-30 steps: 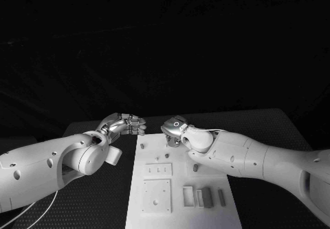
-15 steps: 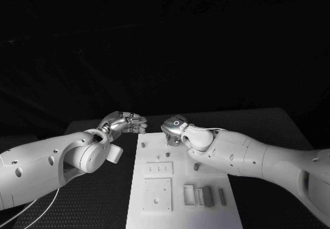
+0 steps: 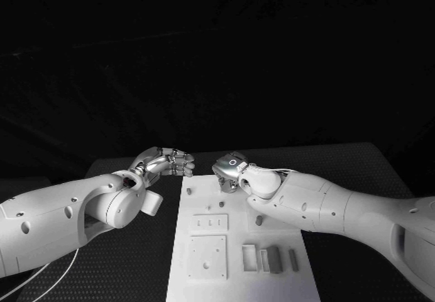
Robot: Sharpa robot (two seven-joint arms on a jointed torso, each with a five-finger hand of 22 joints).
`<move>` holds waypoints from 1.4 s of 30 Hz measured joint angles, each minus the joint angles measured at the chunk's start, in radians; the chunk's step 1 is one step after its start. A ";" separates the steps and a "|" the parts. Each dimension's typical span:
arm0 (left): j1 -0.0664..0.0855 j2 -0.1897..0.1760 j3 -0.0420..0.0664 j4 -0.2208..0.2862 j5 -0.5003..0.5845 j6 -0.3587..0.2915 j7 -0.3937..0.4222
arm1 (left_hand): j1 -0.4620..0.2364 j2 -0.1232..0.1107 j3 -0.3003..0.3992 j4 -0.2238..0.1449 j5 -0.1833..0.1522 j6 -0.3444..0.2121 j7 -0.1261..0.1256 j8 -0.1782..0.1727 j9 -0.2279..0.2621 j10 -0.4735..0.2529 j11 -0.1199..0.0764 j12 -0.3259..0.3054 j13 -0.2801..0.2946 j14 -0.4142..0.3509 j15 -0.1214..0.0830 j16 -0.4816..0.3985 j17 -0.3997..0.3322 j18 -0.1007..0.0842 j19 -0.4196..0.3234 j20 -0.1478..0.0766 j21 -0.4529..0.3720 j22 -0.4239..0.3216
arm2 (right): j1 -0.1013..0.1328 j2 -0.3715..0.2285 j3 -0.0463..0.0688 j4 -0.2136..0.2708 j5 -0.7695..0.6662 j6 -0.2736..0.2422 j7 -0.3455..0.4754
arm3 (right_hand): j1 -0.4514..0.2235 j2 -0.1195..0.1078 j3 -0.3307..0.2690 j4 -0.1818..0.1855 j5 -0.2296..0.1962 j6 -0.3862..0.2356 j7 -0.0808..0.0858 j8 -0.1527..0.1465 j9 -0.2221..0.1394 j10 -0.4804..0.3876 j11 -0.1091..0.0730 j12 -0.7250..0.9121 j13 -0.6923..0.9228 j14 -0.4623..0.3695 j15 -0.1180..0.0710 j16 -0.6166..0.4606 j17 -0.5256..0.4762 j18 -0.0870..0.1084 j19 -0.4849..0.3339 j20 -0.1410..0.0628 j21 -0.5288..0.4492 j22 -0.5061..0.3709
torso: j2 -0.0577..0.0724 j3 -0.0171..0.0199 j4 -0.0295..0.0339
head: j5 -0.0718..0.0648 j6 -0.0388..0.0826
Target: Assemble the parts on the task board
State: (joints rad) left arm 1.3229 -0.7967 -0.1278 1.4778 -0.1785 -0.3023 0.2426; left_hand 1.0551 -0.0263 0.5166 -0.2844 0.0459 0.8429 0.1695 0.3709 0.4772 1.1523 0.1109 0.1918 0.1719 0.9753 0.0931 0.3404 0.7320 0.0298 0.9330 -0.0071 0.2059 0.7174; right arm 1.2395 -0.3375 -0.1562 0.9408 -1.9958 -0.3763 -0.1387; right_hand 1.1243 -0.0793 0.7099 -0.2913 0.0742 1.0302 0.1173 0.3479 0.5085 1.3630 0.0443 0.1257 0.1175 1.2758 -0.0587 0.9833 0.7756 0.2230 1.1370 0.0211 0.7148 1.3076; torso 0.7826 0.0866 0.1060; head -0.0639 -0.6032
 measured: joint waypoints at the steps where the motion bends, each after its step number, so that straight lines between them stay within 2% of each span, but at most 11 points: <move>1: 0.000 0.000 0.000 0.000 0.000 0.000 0.000 | 0.000 0.000 0.000 0.000 0.000 0.000 0.000 0.000 0.000 0.000 0.000 0.000 0.000 0.000 0.000 0.000 0.000 0.000 0.000 0.000 0.000 0.000 | 0.000 0.001 0.000 0.000 0.001 0.001 0.001 | 0.000 0.000 0.000 0.000 0.000 0.001 -0.001 -0.002 0.000 0.000 0.000 -0.003 0.000 0.000 0.000 0.000 -0.001 0.000 0.000 0.000 0.000 0.000 | 0.000 0.0000 0.0000 | -0.001 0.000; 19: 0.000 0.003 0.000 -0.003 0.000 0.000 0.000 | 0.000 0.000 0.000 0.000 0.000 0.000 0.000 0.000 0.000 0.000 0.000 -0.004 0.001 0.000 0.000 0.000 0.002 0.000 0.000 0.000 0.000 0.000 | 0.000 0.004 0.001 -0.013 0.009 0.005 0.003 | 0.000 0.000 0.000 0.000 0.000 0.003 -0.003 -0.008 0.006 -0.002 -0.001 -0.010 0.000 -0.002 0.002 0.000 -0.003 0.000 -0.001 0.002 0.003 0.001 | 0.001 0.0017 -0.0039 | -0.003 -0.004; 27: 0.000 0.003 0.000 -0.003 0.000 0.000 -0.001 | 0.000 0.000 0.000 0.000 0.000 0.000 0.000 0.000 0.000 0.000 0.000 -0.004 0.001 0.000 0.000 0.000 0.002 0.000 0.000 0.000 0.000 0.000 | 0.000 0.006 0.001 -0.021 0.014 0.005 0.005 | -0.002 -0.002 0.000 0.001 0.004 0.003 -0.003 -0.006 0.006 -0.005 -0.001 -0.012 0.000 -0.002 0.002 0.000 -0.004 0.000 -0.005 -0.001 0.003 0.000 | 0.001 0.0009 -0.0017 | -0.002 -0.004; 31: 0.000 0.003 0.000 -0.003 0.000 0.000 -0.001 | 0.000 0.000 0.000 0.000 0.000 0.000 0.000 -0.004 0.000 0.000 0.000 -0.004 0.001 0.000 0.000 0.000 0.002 0.000 0.000 0.000 0.000 0.001 | 0.000 0.010 0.001 -0.028 0.023 0.011 0.010 | -0.004 -0.004 0.004 0.004 0.004 -0.003 -0.005 -0.009 0.005 -0.018 0.011 -0.019 0.027 -0.012 0.007 0.000 -0.011 0.000 -0.014 0.001 0.003 0.000 | 0.001 0.0003 -0.0013 | -0.001 -0.003; 37: 0.000 0.003 0.000 -0.004 0.000 0.001 -0.002 | 0.000 0.000 0.000 0.000 0.000 0.000 0.000 -0.004 0.000 0.000 0.000 -0.004 0.001 0.000 0.000 -0.004 0.003 0.000 0.000 0.000 0.000 0.001 | -0.001 0.013 0.000 -0.039 0.044 0.023 0.021 | 0.006 -0.013 0.015 0.008 0.007 -0.053 0.020 -0.043 -0.005 -0.065 0.032 -0.047 0.021 -0.024 0.019 0.008 -0.021 -0.003 -0.026 0.006 0.003 0.000 | 0.001 0.0003 -0.0012 | -0.001 -0.004; 42: 0.000 0.004 0.000 -0.005 0.000 0.001 -0.002 | 0.000 0.000 0.000 0.000 0.000 0.000 0.000 -0.004 -0.001 0.000 0.000 -0.008 0.001 0.000 0.000 -0.004 0.003 0.000 0.000 0.000 0.000 0.001 | -0.001 0.014 0.000 -0.043 0.058 0.030 0.026 | 0.011 -0.013 0.013 0.006 0.011 -0.082 0.031 -0.059 -0.014 -0.095 0.045 -0.053 0.014 -0.023 0.031 0.016 -0.024 -0.003 -0.026 0.006 0.011 0.000 | 0.001 0.0004 -0.0012 | -0.002 -0.005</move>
State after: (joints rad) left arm 1.3232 -0.7923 -0.1278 1.4732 -0.1784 -0.3015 0.2402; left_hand 1.0551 -0.0263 0.5166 -0.2844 0.0459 0.8429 0.1694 0.3668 0.4765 1.1523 0.1109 0.1840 0.1724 0.9753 0.0931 0.3366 0.7346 0.0297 0.9330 -0.0070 0.2060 0.7185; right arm 1.2386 -0.3234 -0.1561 0.8979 -1.9379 -0.3467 -0.1125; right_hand 1.1352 -0.0921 0.7234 -0.2856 0.0852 0.9486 0.1485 0.2893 0.4943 1.2678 0.0895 0.0725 0.1313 1.2524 -0.0278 0.9989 0.7520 0.2198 1.1108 0.0271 0.7254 1.3075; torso 0.7835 0.0870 0.1049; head -0.0655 -0.6086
